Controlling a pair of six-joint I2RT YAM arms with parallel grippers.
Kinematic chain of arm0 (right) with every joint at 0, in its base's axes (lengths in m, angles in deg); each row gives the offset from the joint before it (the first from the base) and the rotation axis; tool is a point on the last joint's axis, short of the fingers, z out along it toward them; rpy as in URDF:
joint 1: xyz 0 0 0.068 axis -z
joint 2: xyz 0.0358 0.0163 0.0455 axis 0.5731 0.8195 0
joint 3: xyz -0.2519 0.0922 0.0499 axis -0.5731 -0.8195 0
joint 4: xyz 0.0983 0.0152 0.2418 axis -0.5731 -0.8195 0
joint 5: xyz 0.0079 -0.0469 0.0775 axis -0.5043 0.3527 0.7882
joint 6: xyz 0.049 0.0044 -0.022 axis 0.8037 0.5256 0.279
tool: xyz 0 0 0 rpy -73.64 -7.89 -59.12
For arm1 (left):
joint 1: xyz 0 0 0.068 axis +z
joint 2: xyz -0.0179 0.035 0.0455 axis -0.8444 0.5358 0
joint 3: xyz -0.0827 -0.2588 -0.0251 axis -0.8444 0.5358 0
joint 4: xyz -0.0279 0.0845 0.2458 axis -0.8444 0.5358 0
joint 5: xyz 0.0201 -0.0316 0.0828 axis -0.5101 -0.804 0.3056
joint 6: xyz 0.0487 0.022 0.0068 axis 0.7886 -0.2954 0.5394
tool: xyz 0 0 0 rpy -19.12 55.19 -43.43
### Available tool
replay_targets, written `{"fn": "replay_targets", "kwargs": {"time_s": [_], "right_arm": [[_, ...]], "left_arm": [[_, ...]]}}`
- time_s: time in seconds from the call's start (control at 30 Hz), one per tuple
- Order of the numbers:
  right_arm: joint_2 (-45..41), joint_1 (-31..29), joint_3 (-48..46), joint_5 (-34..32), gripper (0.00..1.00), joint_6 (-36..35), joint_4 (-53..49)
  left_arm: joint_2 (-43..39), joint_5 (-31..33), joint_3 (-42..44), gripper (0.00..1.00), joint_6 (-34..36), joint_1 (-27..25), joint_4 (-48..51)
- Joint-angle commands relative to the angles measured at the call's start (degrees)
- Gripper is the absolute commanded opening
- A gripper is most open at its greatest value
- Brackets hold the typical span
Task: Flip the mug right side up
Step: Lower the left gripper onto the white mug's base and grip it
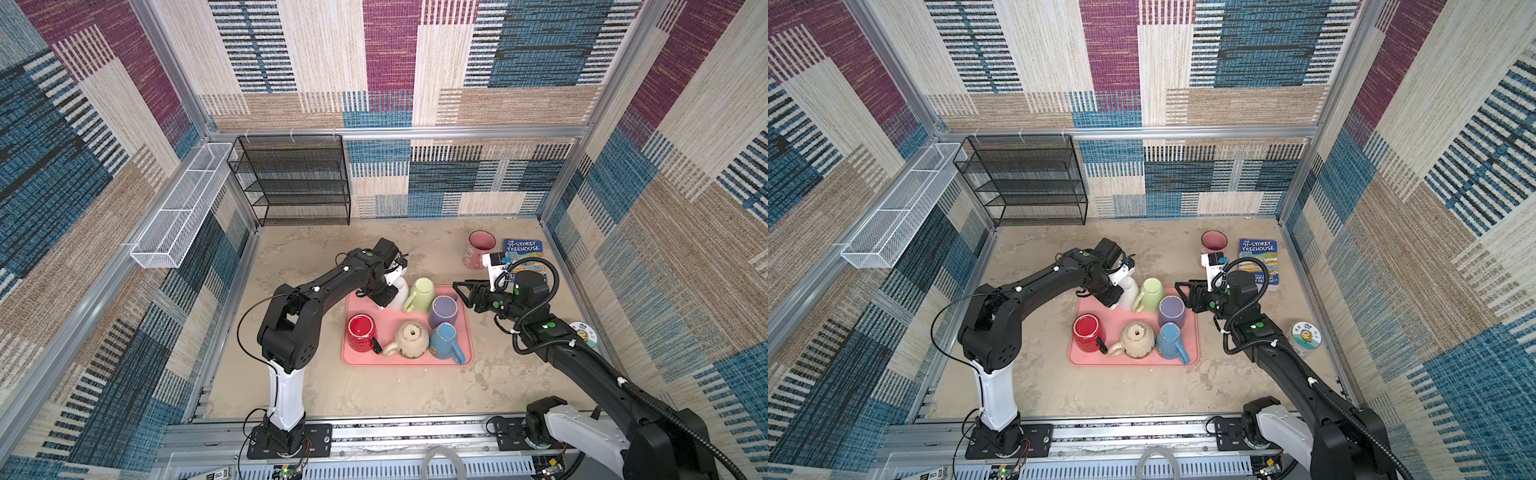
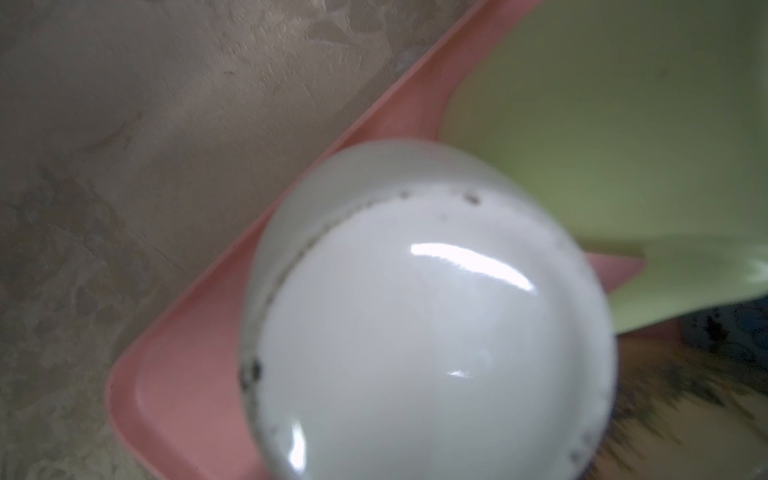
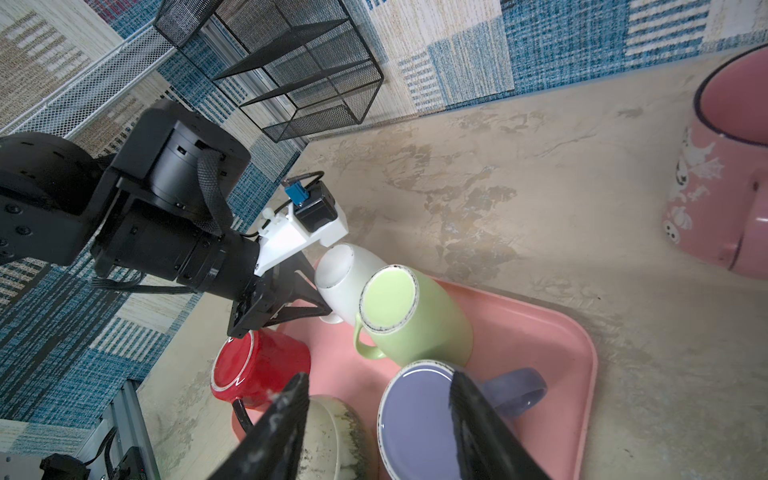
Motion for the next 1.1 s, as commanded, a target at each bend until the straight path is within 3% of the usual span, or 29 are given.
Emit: {"fn": "replay_targets", "kwargs": {"time_s": [0.0, 0.43, 0.6, 0.7, 1.07], "right_arm": [[-0.2, -0.05, -0.09, 0.02, 0.57, 0.19, 2.07], [-0.32, -0.09, -0.05, 0.06, 0.57, 0.15, 1.92], [-0.29, -0.07, -0.06, 0.08, 0.57, 0.15, 1.9], [-0.25, -0.11, 0.0, 0.1, 0.57, 0.18, 1.91], [-0.25, -0.06, -0.06, 0.49, 0.57, 0.17, 2.07]], "left_arm": [[0.23, 0.98, -0.03, 0.23, -0.44, -0.01, -1.96], [-0.22, 4.32, 0.61, 0.14, -1.32, -0.18, -2.41], [-0.54, 4.41, 0.67, 0.08, -1.41, -0.27, -2.51], [-1.16, 4.11, 0.79, 0.0, -1.67, -0.27, -2.5], [-5.15, 3.97, 2.14, 0.0, -2.28, -0.27, -2.43]]}}
